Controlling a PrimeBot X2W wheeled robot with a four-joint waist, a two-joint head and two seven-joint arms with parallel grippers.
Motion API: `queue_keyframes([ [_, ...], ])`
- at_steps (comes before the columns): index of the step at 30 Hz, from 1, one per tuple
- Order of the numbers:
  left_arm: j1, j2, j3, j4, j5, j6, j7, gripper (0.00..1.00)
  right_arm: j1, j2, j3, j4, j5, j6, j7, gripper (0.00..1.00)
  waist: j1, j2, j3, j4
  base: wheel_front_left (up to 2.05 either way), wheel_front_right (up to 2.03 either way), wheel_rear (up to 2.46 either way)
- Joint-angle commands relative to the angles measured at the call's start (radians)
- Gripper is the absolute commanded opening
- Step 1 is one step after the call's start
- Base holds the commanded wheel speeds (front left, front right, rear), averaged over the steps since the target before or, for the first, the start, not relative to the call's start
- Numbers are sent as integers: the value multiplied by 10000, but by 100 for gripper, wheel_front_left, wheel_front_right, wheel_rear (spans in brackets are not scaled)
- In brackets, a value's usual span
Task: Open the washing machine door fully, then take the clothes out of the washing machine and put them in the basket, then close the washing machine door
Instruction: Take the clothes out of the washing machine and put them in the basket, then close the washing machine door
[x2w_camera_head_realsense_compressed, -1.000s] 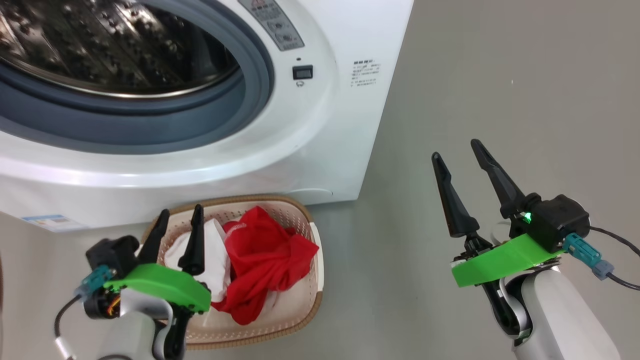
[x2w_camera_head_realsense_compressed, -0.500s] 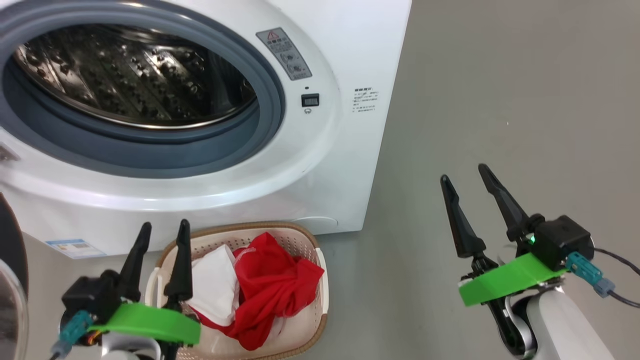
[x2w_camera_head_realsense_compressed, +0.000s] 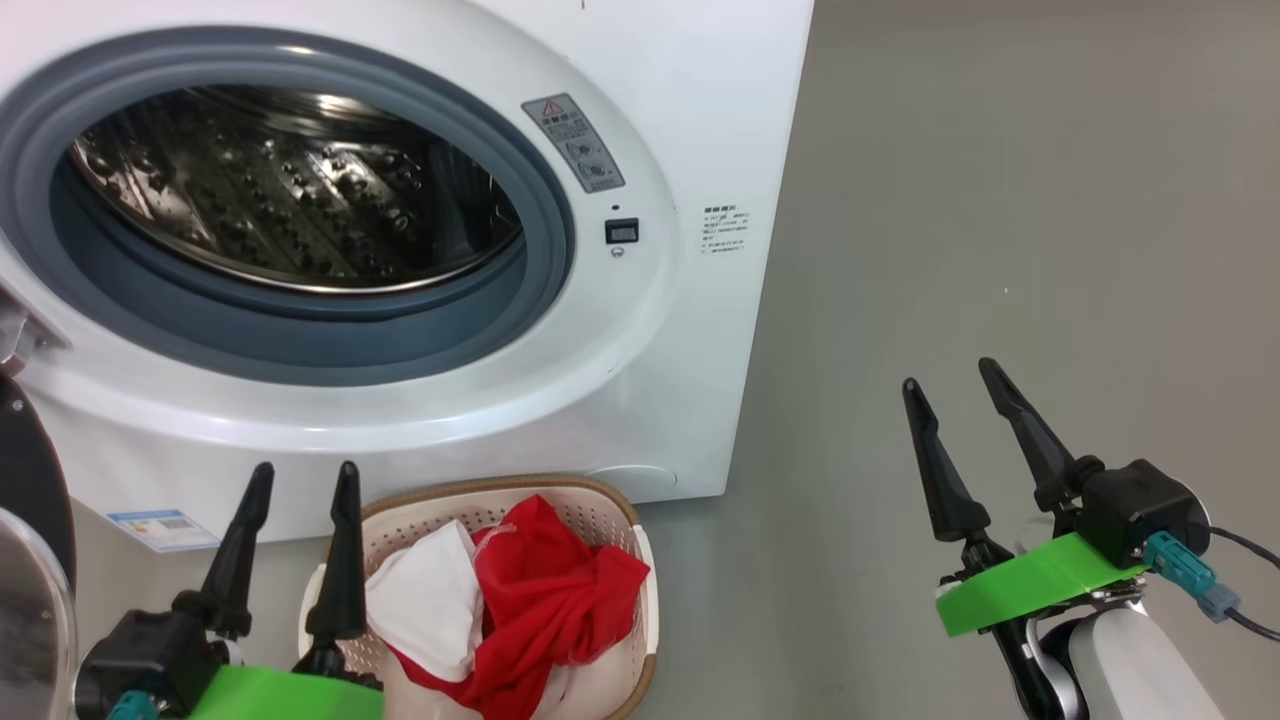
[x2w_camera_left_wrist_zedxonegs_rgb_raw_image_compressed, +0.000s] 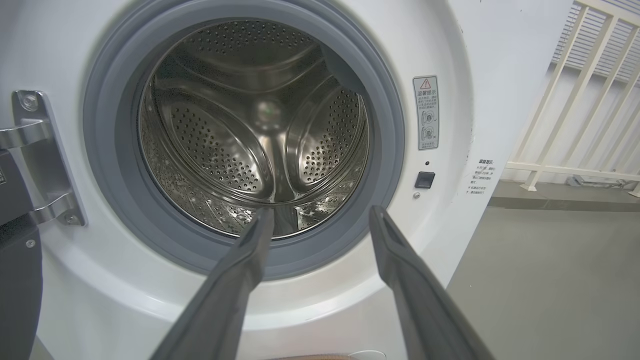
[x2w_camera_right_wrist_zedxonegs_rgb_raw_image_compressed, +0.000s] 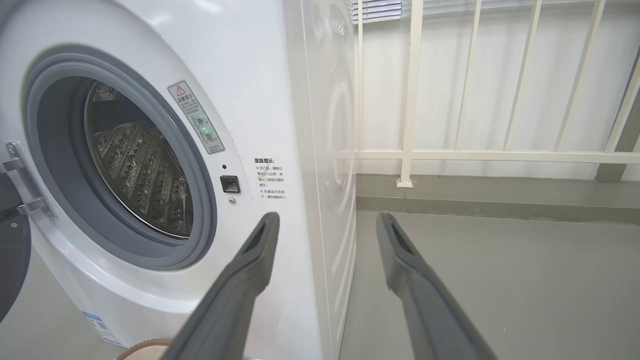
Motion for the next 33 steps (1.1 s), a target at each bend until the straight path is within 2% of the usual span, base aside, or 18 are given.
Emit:
queue_keyframes([
  [1,41,145,386,-391,103,-55,-78,100,21,32,176,-300,-66,73,-63,100,0,0,-110,-43,0,0,0],
  [33,855,151,484,-459,471,-56,-78,100,616,32,91,-367,-88,73,-63,100,0,0,-713,-158,0,0,0],
])
